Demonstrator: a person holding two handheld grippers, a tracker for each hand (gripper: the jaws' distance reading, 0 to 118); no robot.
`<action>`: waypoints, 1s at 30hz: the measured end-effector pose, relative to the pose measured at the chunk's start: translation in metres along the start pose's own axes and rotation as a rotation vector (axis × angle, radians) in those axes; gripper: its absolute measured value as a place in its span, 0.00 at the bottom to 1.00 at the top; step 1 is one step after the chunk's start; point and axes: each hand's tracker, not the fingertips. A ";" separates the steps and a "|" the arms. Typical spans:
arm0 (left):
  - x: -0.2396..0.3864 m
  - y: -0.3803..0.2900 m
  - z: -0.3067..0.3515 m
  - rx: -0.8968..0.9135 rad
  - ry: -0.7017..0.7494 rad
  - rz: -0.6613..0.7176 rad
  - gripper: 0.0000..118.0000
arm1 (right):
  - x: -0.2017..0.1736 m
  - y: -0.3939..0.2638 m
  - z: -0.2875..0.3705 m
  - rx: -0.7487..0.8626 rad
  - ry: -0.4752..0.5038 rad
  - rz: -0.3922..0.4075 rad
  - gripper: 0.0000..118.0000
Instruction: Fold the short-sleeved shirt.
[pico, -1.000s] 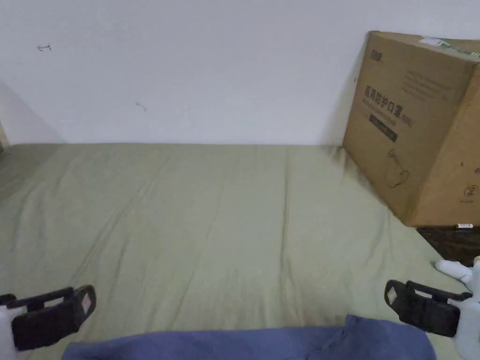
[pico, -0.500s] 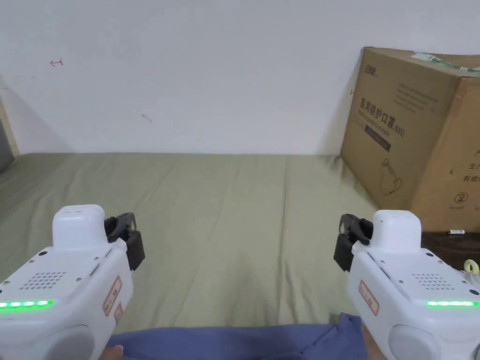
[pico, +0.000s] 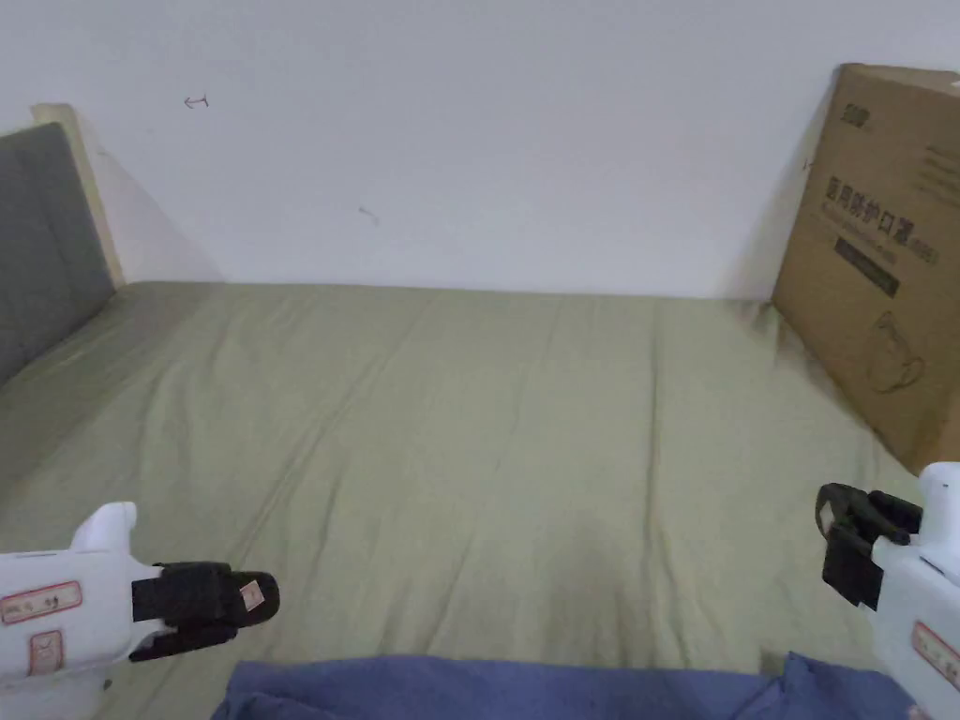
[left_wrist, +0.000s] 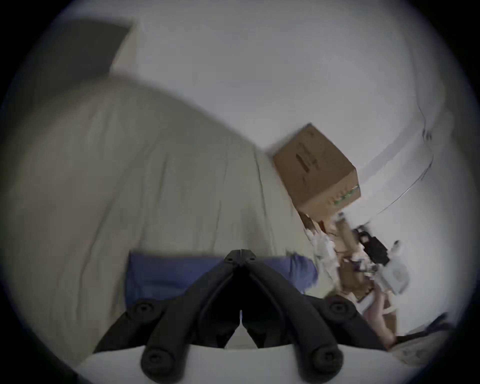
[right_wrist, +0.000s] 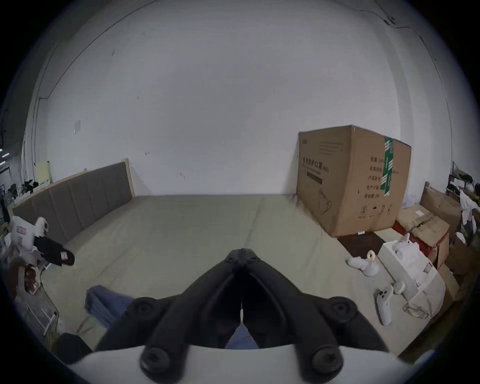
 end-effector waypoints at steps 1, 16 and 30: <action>-0.018 -0.002 0.000 0.005 0.050 -0.016 0.00 | 0.000 -0.003 -0.003 -0.023 0.003 0.002 0.00; -0.139 -0.016 -0.061 -0.034 -0.218 0.354 1.00 | -0.007 -0.030 -0.036 -0.216 0.011 0.018 0.00; -0.156 -0.015 -0.114 -0.181 -0.134 0.242 0.06 | -0.017 -0.031 -0.044 -0.272 0.036 0.004 0.00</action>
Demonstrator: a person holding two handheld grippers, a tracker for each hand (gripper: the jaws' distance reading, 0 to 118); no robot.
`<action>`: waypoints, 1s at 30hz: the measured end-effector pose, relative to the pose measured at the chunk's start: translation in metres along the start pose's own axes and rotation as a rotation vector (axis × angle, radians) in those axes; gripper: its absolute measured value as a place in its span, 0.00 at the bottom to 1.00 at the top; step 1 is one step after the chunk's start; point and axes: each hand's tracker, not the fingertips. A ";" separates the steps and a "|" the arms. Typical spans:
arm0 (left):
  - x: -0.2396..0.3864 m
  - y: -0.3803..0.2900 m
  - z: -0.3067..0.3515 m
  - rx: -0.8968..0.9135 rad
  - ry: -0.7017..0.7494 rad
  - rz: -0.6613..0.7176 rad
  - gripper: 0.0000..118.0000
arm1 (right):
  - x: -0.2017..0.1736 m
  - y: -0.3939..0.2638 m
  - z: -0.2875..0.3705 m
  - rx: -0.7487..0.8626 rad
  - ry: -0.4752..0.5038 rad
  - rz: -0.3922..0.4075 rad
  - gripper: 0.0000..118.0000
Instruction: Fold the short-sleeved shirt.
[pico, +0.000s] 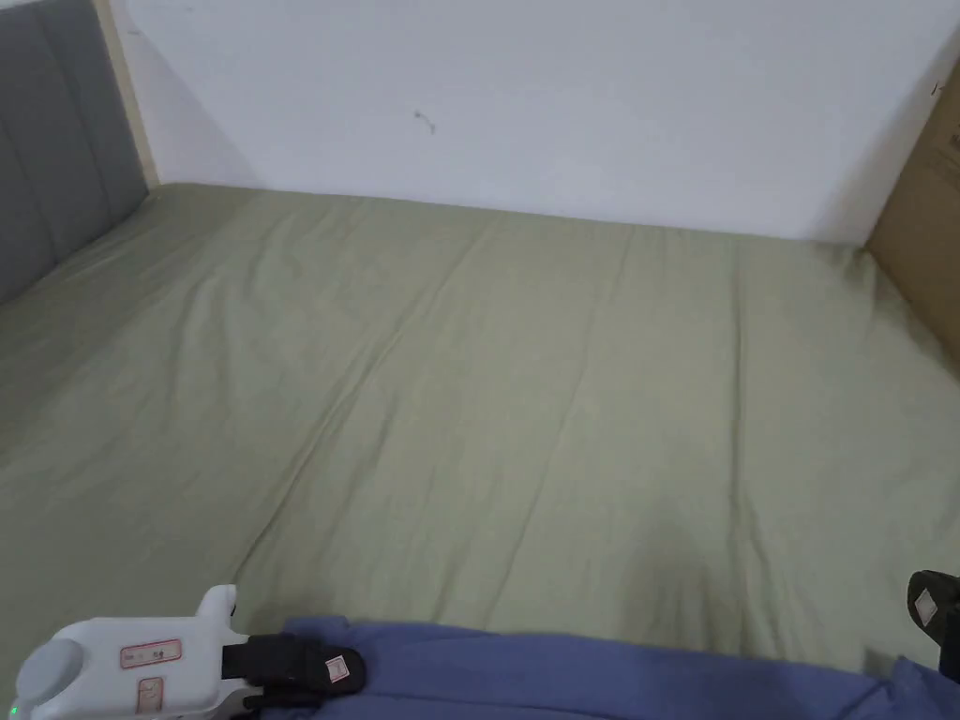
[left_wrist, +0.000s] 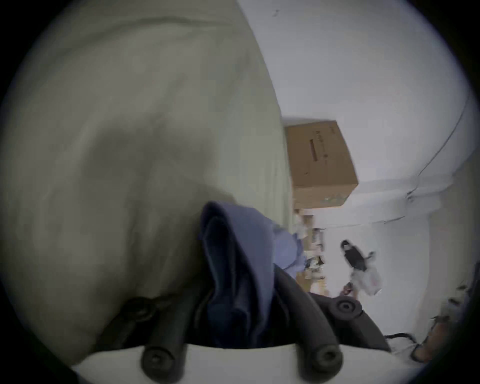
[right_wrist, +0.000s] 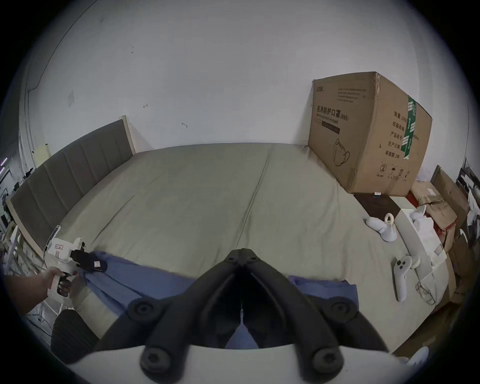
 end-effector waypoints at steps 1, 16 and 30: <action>0.002 0.003 0.005 -0.002 0.043 -0.025 0.06 | -0.001 0.000 0.001 -0.003 0.007 0.002 0.00; 0.188 -0.067 0.054 0.108 0.888 -0.501 0.06 | 0.017 -0.010 0.031 0.048 0.078 -0.013 0.00; 0.210 -0.087 -0.109 -0.136 0.155 -0.150 0.98 | 0.040 -0.020 0.052 0.046 0.023 -0.020 0.00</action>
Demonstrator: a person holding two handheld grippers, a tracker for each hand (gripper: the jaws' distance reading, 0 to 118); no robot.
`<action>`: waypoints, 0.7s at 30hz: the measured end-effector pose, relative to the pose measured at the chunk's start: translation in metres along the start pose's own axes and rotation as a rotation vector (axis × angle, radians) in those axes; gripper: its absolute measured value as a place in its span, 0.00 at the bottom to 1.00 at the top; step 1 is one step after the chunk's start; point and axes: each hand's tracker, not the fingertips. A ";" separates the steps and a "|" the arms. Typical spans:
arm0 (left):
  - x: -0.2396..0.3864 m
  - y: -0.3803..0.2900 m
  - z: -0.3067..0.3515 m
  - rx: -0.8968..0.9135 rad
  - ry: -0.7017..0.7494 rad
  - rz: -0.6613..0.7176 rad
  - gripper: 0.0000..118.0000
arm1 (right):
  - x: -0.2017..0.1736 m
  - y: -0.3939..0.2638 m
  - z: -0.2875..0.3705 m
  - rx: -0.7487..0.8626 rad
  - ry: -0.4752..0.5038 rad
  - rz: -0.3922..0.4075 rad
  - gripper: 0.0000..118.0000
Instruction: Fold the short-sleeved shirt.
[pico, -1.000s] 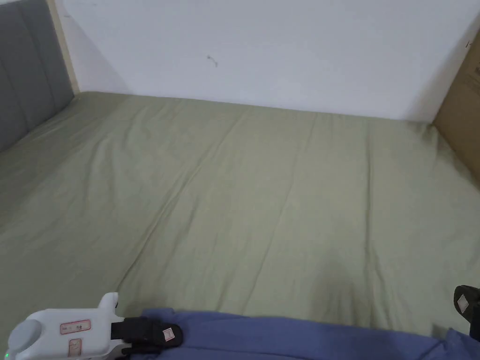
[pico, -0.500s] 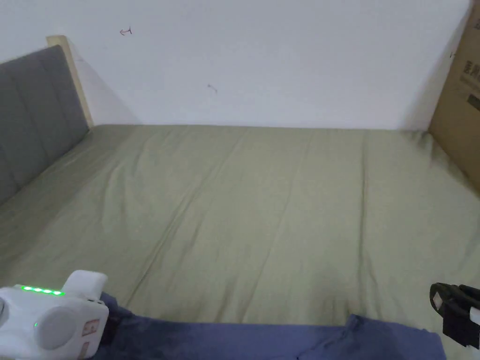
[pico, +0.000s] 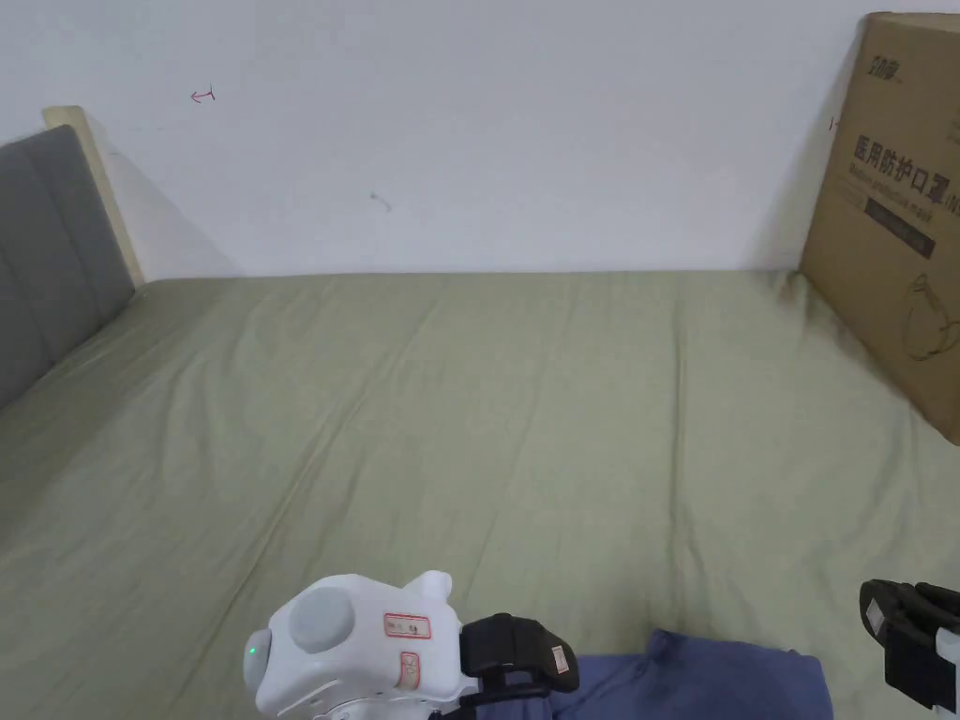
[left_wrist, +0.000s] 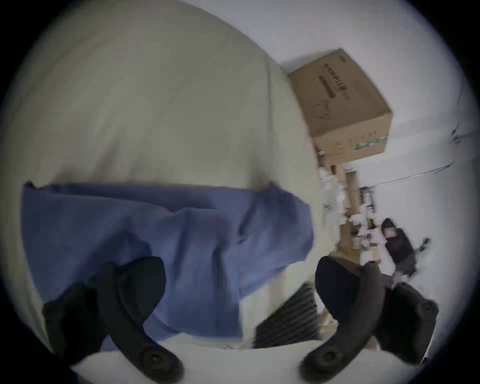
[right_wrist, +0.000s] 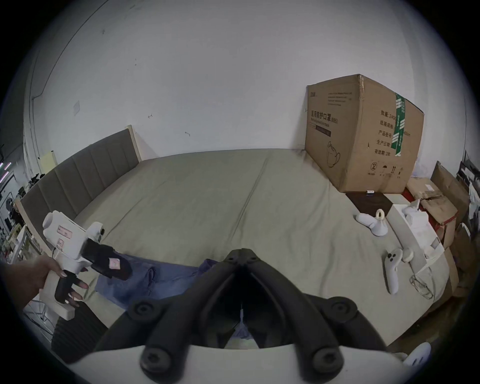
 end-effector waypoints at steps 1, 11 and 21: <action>0.001 0.000 0.006 0.014 -0.016 0.000 0.98 | 0.001 0.000 0.000 0.000 -0.003 0.001 0.00; 0.011 -0.013 0.048 0.128 0.340 -0.344 0.00 | 0.001 -0.002 -0.012 0.002 0.006 -0.028 0.00; -0.006 -0.031 -0.082 -0.235 0.257 -0.292 0.00 | -0.003 -0.010 -0.019 -0.027 -0.001 -0.002 0.00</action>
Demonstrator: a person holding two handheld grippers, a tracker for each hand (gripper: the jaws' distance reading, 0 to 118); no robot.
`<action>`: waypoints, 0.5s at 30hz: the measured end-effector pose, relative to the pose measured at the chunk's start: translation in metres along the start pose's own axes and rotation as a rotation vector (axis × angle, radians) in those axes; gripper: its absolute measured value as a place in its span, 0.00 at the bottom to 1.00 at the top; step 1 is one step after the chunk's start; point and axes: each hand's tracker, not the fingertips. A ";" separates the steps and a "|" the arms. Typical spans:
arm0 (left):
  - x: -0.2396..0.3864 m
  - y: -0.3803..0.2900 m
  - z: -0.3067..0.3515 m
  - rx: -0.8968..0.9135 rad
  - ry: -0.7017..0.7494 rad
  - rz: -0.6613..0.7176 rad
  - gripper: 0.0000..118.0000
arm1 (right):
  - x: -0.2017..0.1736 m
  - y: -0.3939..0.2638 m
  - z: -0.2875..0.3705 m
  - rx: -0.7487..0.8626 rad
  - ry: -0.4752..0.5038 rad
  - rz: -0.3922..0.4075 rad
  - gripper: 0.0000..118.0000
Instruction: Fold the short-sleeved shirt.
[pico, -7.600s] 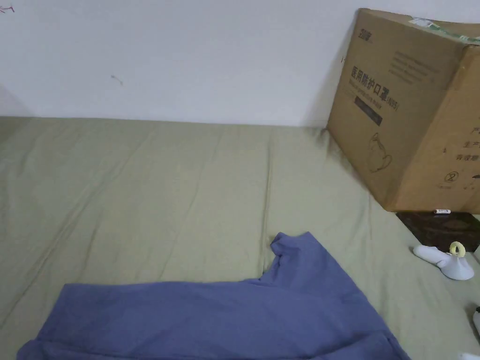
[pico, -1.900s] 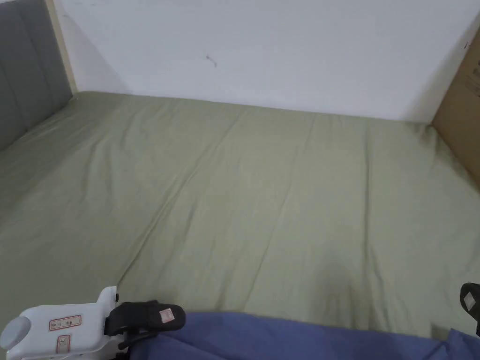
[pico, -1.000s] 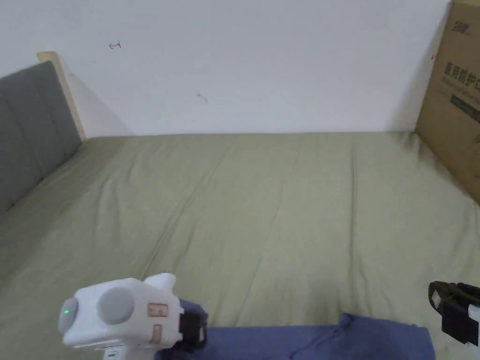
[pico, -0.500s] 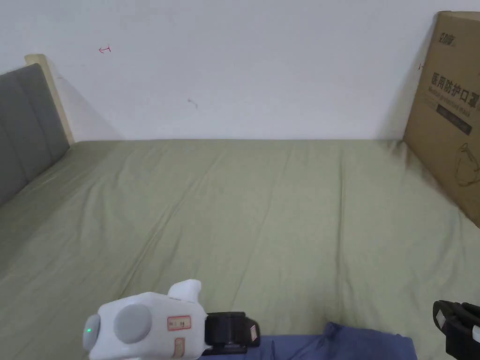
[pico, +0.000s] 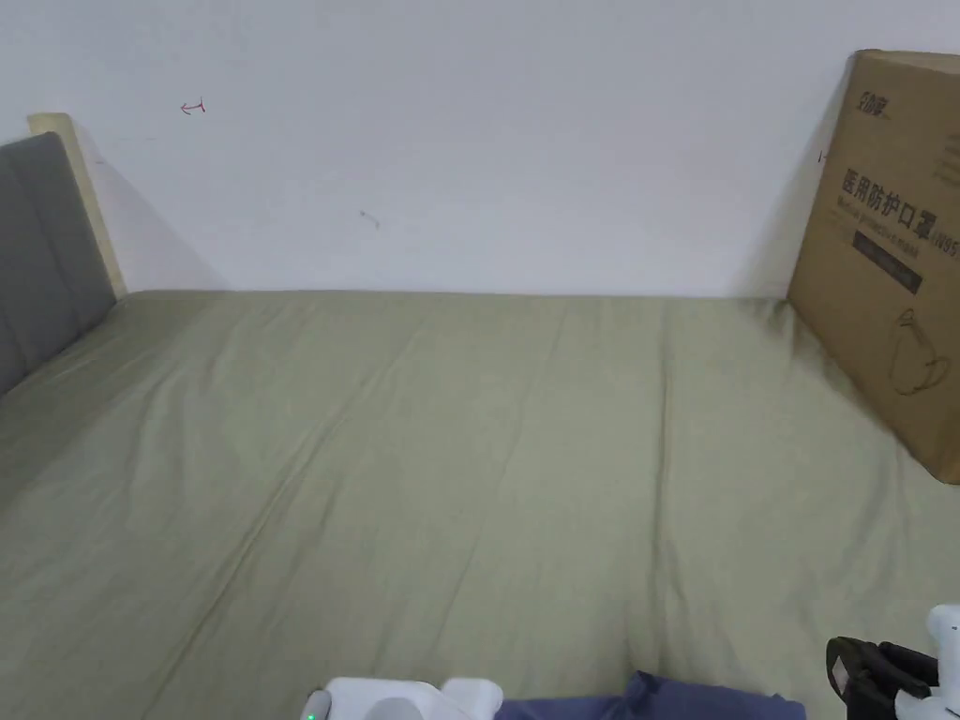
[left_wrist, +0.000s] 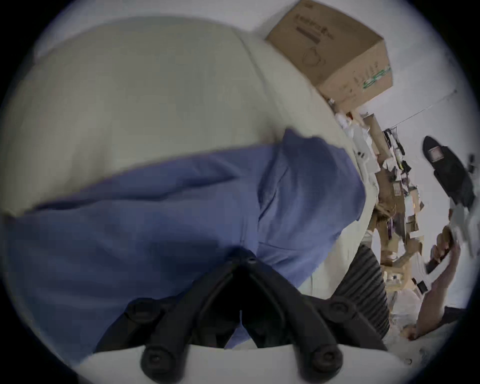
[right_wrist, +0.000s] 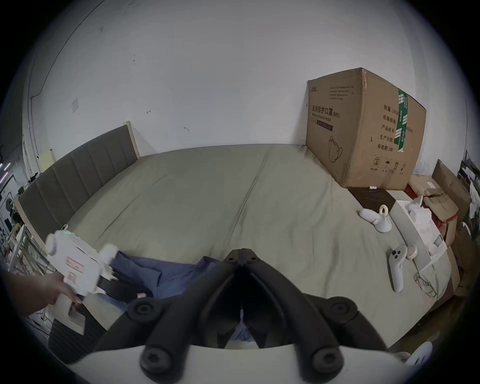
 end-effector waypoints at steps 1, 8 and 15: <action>-0.002 0.000 -0.003 0.035 -0.056 0.009 0.00 | 0.000 -0.001 0.000 -0.005 -0.001 -0.003 0.00; -0.038 -0.023 0.082 0.207 -0.233 0.157 0.00 | -0.003 -0.005 0.005 -0.001 0.016 -0.008 0.00; -0.143 -0.071 0.172 0.397 -0.295 0.322 0.81 | -0.005 -0.003 0.003 -0.005 0.017 -0.013 0.00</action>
